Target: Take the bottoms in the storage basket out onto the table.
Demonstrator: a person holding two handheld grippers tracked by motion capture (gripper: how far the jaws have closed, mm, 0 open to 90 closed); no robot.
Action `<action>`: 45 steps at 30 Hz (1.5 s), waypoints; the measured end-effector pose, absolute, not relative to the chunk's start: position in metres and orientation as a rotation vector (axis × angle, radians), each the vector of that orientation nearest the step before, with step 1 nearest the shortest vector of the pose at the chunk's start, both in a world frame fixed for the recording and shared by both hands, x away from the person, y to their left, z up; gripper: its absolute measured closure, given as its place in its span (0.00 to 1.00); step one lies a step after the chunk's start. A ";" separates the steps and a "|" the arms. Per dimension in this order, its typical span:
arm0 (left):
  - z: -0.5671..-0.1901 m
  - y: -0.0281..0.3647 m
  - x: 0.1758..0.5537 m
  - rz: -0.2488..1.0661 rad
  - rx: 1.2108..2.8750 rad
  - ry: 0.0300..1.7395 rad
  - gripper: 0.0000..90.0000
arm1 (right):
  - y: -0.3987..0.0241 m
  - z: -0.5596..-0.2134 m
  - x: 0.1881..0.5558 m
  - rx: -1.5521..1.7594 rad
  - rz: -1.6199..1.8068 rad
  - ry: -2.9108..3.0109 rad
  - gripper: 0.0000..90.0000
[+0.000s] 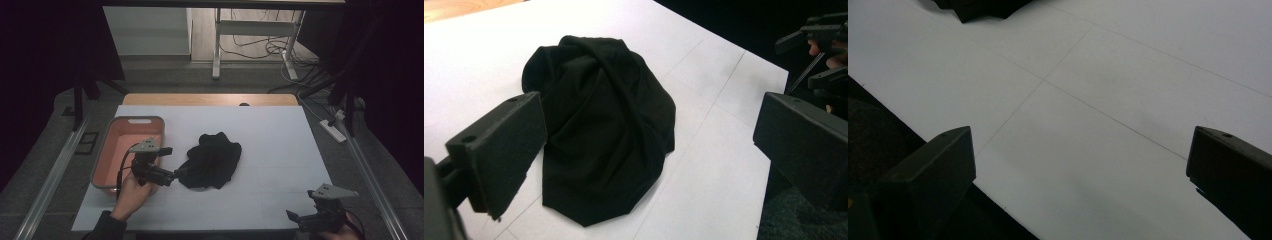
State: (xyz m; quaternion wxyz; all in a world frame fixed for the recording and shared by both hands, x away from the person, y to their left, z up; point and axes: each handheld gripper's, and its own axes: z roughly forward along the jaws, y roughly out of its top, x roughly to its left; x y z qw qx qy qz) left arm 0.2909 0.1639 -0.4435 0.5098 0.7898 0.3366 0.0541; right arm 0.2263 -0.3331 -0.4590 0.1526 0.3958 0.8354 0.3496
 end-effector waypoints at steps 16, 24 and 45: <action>-0.446 0.171 0.278 0.163 1.904 0.847 0.00 | -0.333 -0.459 0.226 1.136 1.003 2.396 0.00; -0.445 0.179 0.270 0.162 1.883 0.864 0.00 | -0.332 -0.459 0.226 1.135 0.998 2.400 0.00; -0.447 0.192 0.254 0.177 1.883 0.901 0.00 | -0.332 -0.459 0.226 1.133 0.995 2.403 0.00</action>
